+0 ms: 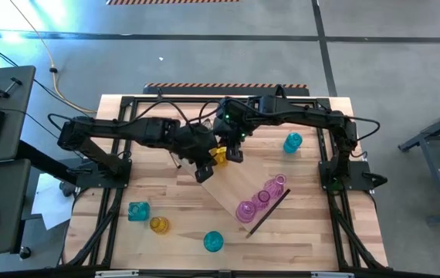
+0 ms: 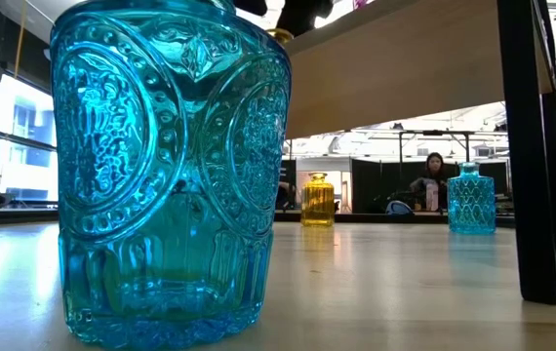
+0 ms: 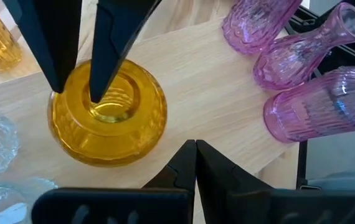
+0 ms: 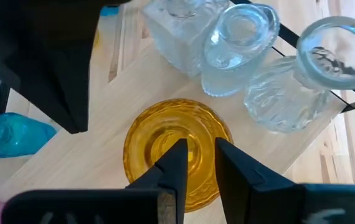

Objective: Sort vases onto shelf
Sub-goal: Put the top right yellow flower vase on the shelf

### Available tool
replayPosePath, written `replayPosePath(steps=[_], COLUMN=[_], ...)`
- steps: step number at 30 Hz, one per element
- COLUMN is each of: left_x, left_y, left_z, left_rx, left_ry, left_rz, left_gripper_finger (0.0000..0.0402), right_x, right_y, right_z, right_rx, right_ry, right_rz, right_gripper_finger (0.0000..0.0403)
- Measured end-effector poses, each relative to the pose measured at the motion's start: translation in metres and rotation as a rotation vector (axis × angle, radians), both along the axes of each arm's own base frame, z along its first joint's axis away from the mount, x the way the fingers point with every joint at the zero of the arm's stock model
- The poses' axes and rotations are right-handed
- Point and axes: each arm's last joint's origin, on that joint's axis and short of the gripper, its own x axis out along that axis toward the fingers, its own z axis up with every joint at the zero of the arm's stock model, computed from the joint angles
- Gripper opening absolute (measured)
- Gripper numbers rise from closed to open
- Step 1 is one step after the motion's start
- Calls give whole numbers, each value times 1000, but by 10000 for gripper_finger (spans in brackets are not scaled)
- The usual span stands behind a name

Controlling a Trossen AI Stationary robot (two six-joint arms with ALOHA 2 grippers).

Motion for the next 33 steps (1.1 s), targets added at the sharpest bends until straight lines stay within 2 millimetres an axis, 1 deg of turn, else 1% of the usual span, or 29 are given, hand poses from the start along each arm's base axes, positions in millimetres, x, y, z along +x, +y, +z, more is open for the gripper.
replayPosePath(steps=[16,19,33], left_x=[0,0,0], left_y=[0,0,0], left_z=[0,0,-1], left_rx=[4,4,-3], left_ry=[4,5,5], left_rz=[-8,-8,-2], left_gripper_finger=[0,0,0], right_x=[3,3,2], right_y=[-5,-6,-11], right_z=[3,3,3], right_rx=[-41,-74,-121], right_ry=[-41,-35,-28], right_rz=[-57,-75,-106], right_gripper_finger=[59,59,59])
